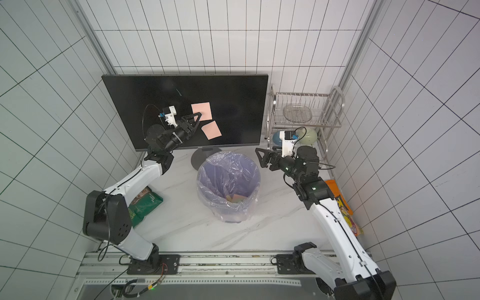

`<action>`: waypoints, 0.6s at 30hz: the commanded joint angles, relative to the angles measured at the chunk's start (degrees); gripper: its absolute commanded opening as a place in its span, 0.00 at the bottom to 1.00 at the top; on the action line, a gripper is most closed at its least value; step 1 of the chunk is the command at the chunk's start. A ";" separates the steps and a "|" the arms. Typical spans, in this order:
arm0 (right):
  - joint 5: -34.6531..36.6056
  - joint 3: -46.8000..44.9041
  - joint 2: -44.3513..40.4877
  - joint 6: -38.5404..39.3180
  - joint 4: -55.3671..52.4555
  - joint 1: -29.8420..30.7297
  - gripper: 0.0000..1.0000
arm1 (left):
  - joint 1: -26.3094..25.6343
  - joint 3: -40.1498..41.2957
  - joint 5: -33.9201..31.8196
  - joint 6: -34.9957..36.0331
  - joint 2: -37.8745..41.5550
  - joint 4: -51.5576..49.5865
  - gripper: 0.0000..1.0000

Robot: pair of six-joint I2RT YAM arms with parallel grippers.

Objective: Remove the sticky note from the monitor
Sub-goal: Tear off the sticky note from the monitor.

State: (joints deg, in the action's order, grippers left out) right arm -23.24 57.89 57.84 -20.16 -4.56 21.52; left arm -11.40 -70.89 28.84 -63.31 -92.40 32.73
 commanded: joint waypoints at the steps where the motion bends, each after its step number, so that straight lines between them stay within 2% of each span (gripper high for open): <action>1: 0.01 -0.06 -0.81 0.32 0.53 0.54 0.99 | 0.49 -1.34 -0.58 1.28 0.50 -0.85 0.43; 9: -0.45 0.39 -0.37 0.05 0.74 0.54 0.99 | 0.85 -1.05 -0.76 2.61 1.89 -2.65 0.19; 14: -0.70 0.64 -0.12 0.05 0.80 0.50 0.99 | 0.78 0.02 -0.39 3.17 3.16 -2.67 0.00; 18: -0.93 0.91 0.30 0.04 0.90 0.61 0.99 | 0.60 0.85 -0.40 4.96 5.11 -3.94 0.00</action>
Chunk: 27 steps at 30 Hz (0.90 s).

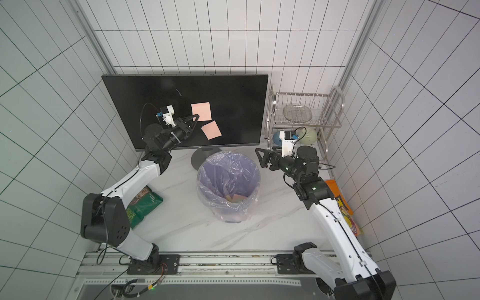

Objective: Remove the sticky note from the monitor
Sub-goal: Tear off the sticky note from the monitor, then place the sticky note in the trash bin.

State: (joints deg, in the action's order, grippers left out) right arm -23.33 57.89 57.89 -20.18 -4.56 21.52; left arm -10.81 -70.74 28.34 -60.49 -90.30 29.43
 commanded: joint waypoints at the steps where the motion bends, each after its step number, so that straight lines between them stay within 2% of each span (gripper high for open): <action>1: -0.99 1.13 0.36 0.01 0.94 0.60 0.99 | -0.14 0.81 0.07 2.85 3.67 -1.39 0.00; 7: -1.76 1.52 0.57 -0.26 1.44 0.70 0.99 | -2.74 1.48 -1.87 11.81 9.74 -10.84 0.00; 12: -1.73 1.64 0.67 -0.38 1.66 0.81 0.99 | -7.74 1.30 -3.58 21.68 15.16 -21.19 0.00; 19: -0.44 1.93 0.28 0.26 0.85 0.81 0.99 | -20.38 -0.38 -6.92 41.74 20.42 -40.31 0.00; 22: -0.21 2.10 0.49 0.41 0.74 0.81 0.99 | -24.94 1.23 -6.80 47.51 21.79 -45.72 0.06; 27: -0.64 2.84 2.55 0.03 1.77 0.81 0.99 | -26.83 2.21 -5.37 50.15 21.41 -50.75 0.14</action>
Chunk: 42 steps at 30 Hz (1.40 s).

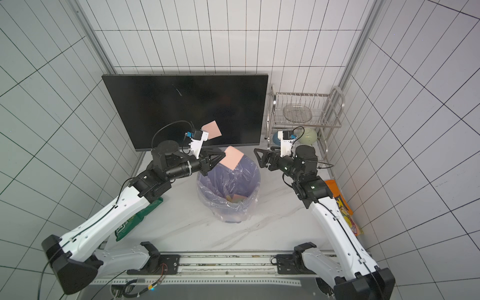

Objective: Remove the sticky note from the monitor
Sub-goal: Place the sticky note in the trash bin, then tear off the sticky note from the monitor.

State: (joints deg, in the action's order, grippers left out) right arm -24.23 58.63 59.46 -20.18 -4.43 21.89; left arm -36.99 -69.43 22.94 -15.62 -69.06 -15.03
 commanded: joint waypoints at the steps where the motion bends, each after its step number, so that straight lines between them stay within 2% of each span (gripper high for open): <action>1: 0.16 2.31 1.41 -0.13 1.95 0.51 0.99 | -0.95 0.99 -0.02 5.40 0.04 -6.89 0.16; 3: -0.17 3.16 2.66 -0.20 2.36 0.52 0.99 | -1.30 1.87 0.07 5.69 -0.01 -7.35 0.19; 6: -0.96 4.26 4.54 -0.43 3.15 0.72 0.99 | -1.42 2.55 -0.86 5.84 0.20 -8.53 0.33; 9: -1.26 5.65 7.11 -0.85 4.33 1.72 0.99 | -1.43 2.39 -3.68 5.76 1.55 -9.11 0.48; 11: -1.36 6.93 9.31 -0.91 5.03 2.79 0.99 | -1.29 2.46 -7.00 4.45 3.37 -8.79 0.52; 14: -1.68 10.00 13.14 -0.97 5.35 4.41 0.99 | -0.37 2.56 -9.16 3.22 6.02 -8.84 0.64; 18: -1.67 14.11 18.74 -2.04 6.07 6.09 0.99 | 4.18 2.76 -6.45 -0.18 9.10 -9.79 0.76; 21: -1.60 17.72 23.54 -3.75 5.92 7.07 0.99 | 8.24 3.85 -3.38 -2.95 11.54 -9.29 0.90; 24: -2.50 21.36 28.01 -4.82 6.00 8.13 1.00 | 10.97 5.01 -1.85 -4.67 13.88 -8.38 0.98; 32: -3.06 28.98 37.01 -5.02 5.09 12.05 0.95 | 20.22 8.98 5.72 -12.04 16.80 -3.25 0.99; 42: -2.14 34.51 44.80 -3.79 4.43 14.15 0.82 | 22.85 10.53 6.70 -13.05 17.61 -3.03 0.99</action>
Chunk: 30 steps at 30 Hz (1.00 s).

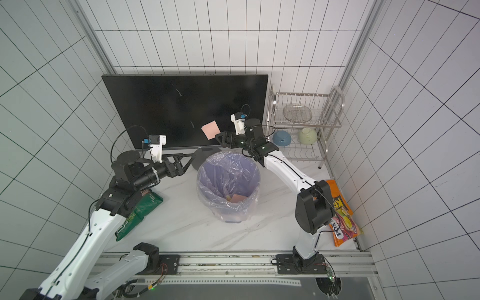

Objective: Remove the sticky note from the monitor
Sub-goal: Tear off the sticky note from the monitor.

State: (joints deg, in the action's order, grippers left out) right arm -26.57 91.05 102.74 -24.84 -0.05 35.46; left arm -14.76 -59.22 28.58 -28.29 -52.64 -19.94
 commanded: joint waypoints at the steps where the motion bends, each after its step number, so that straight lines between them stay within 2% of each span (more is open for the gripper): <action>1: 0.32 2.42 1.99 0.98 0.06 0.74 0.81 | 0.81 0.33 1.12 -0.24 1.33 1.65 0.99; 12: 1.21 6.41 6.31 1.08 0.09 1.26 0.73 | 2.36 1.47 1.56 -0.27 2.09 1.60 0.99; 17: 2.15 7.55 7.59 0.75 1.01 1.64 0.66 | 2.55 0.92 1.74 0.11 1.76 1.38 0.99; 22: 1.94 8.80 8.88 -0.04 1.66 1.85 0.55 | 2.72 0.86 1.59 0.52 1.84 0.98 0.99; 30: 1.95 10.54 10.18 -0.91 2.16 1.92 0.48 | 3.07 1.13 1.22 1.20 2.38 0.10 0.99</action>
State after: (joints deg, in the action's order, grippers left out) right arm -25.19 99.39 111.55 -25.10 0.30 36.91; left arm -12.08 -58.13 29.69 -28.27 -51.31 -19.55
